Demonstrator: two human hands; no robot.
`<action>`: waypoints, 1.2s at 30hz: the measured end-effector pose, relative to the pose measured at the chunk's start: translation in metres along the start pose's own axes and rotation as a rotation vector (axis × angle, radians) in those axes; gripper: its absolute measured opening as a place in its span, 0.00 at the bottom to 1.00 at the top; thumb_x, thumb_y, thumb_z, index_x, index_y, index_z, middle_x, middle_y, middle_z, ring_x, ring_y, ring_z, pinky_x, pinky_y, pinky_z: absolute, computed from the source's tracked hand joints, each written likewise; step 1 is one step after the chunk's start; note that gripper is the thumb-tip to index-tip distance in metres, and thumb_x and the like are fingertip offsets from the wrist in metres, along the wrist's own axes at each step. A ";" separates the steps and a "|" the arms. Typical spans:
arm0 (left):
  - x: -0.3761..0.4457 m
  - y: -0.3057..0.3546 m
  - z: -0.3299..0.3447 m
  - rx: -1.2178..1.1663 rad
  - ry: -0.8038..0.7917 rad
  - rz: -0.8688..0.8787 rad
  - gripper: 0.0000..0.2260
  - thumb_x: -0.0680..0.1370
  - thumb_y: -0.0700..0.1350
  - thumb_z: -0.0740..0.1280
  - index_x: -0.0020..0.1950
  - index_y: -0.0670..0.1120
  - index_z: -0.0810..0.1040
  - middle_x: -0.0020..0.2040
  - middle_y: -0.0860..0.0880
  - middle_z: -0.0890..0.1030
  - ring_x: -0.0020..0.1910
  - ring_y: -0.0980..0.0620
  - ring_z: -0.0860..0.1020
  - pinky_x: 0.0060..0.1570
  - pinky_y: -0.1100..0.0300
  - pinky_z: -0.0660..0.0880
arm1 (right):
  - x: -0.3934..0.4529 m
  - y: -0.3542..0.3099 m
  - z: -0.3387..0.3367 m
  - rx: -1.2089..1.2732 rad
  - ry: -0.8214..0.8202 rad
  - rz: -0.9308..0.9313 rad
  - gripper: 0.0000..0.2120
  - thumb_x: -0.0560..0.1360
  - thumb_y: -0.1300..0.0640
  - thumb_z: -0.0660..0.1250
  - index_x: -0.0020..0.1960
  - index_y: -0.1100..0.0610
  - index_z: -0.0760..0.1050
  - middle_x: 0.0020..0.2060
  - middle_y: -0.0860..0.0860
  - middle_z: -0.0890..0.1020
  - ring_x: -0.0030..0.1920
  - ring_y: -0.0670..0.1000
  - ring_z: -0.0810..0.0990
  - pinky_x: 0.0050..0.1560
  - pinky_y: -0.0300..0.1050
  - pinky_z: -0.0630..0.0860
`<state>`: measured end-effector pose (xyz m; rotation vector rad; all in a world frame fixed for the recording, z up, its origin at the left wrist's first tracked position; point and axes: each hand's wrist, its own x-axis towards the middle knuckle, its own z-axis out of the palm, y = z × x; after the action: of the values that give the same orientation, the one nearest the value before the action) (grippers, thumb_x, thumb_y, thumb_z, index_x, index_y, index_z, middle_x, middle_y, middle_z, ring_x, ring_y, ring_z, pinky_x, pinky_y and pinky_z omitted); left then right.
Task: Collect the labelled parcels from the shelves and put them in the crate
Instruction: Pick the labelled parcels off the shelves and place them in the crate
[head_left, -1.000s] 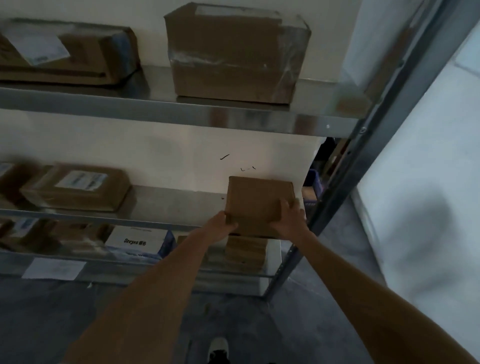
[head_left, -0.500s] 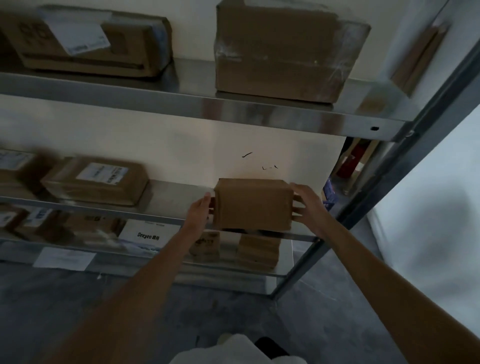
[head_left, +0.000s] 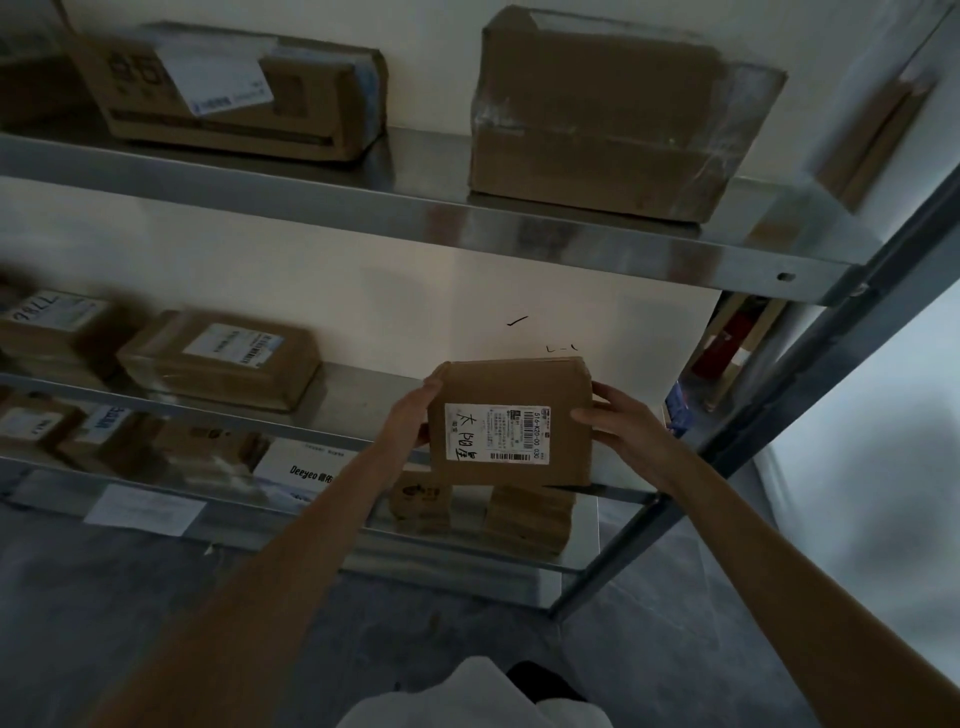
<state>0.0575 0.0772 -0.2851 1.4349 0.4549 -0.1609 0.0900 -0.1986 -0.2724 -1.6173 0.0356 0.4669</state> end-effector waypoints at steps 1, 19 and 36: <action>-0.001 -0.001 0.000 0.022 -0.014 0.011 0.14 0.80 0.54 0.61 0.58 0.46 0.75 0.50 0.44 0.82 0.52 0.41 0.80 0.58 0.49 0.76 | 0.000 0.000 0.001 -0.038 0.020 -0.005 0.31 0.72 0.56 0.73 0.73 0.53 0.67 0.60 0.52 0.81 0.61 0.53 0.79 0.67 0.55 0.72; 0.023 -0.010 0.002 0.311 -0.141 0.050 0.17 0.81 0.41 0.60 0.70 0.47 0.71 0.65 0.47 0.76 0.65 0.46 0.73 0.66 0.50 0.70 | 0.014 0.033 0.023 -0.045 0.242 0.107 0.22 0.78 0.57 0.67 0.71 0.59 0.69 0.60 0.56 0.79 0.58 0.55 0.79 0.63 0.53 0.76; 0.046 -0.017 0.020 0.280 -0.045 0.091 0.17 0.84 0.45 0.54 0.72 0.47 0.69 0.67 0.46 0.75 0.66 0.47 0.71 0.63 0.56 0.69 | 0.038 0.055 0.039 -0.068 0.434 0.053 0.17 0.82 0.49 0.59 0.68 0.53 0.72 0.49 0.45 0.80 0.53 0.50 0.79 0.59 0.49 0.76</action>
<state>0.0969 0.0631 -0.3177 1.7198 0.3385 -0.1886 0.0977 -0.1574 -0.3375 -1.7623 0.3927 0.1508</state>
